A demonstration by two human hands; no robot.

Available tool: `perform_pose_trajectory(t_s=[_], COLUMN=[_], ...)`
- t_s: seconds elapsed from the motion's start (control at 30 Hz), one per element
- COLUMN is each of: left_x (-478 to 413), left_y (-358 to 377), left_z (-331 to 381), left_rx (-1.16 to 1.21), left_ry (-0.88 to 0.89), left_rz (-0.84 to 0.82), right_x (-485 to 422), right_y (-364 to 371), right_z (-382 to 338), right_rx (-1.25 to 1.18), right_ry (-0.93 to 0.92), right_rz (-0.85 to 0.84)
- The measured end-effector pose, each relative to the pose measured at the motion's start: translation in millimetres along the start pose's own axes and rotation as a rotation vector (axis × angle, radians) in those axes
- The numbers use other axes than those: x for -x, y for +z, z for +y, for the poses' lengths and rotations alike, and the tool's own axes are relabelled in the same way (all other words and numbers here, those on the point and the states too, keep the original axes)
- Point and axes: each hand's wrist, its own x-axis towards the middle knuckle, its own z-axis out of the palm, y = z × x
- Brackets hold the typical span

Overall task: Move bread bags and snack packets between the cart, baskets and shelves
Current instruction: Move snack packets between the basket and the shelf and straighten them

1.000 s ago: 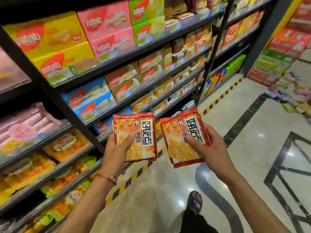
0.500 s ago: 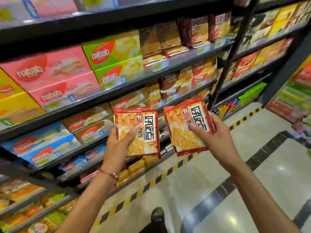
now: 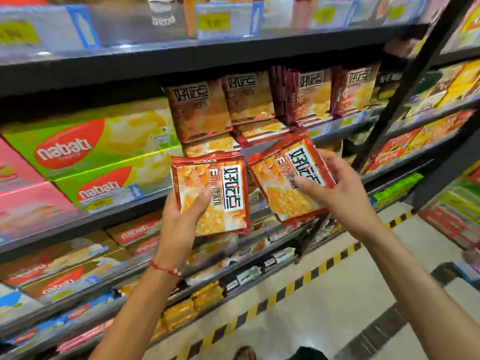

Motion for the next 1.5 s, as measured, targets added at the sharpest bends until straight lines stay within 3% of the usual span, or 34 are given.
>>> perform_pose_trajectory(t_s=[0.2, 0.47, 0.6, 0.8, 0.93, 1.1, 1.2, 1.37, 1.5], left_x=[-27, -39, -36, -31, -33, -35, -37, -40, -42], left_y=[30, 73, 93, 105, 103, 95, 93, 87, 85], left_z=[-3, -2, 0, 0, 1, -2, -2, -1, -1], left_rx=[-0.004, 0.089, 0.065, 0.053, 0.06, 0.052, 0.063, 0.068, 0.056], left_ry=[0.03, 0.024, 0.069, 0.095, 0.119, 0.122, 0.122, 0.114, 0.115], left_rz=[0.085, 0.433, 0.586, 0.632, 0.593, 0.534, 0.521, 0.512, 0.497], right_x=[-83, -173, -197, -216, -216, -207, -204, -198, -197], right_y=[-18, -42, -44, -28, -12, -5, 0, 12, 21], right_z=[-4, -3, -9, -9, 4, 7, 11, 26, 43], right_rx=[0.045, 0.132, 0.247, 0.414, 0.595, 0.674, 0.516, 0.109, -0.008], right_ry=[-0.153, -0.414, -0.63, -0.853, -0.935, -0.839, -0.705, -0.39, -0.271], right_rz=[-0.131, -0.19, -0.231, -0.205, -0.048, 0.141, 0.192, 0.109, 0.062])
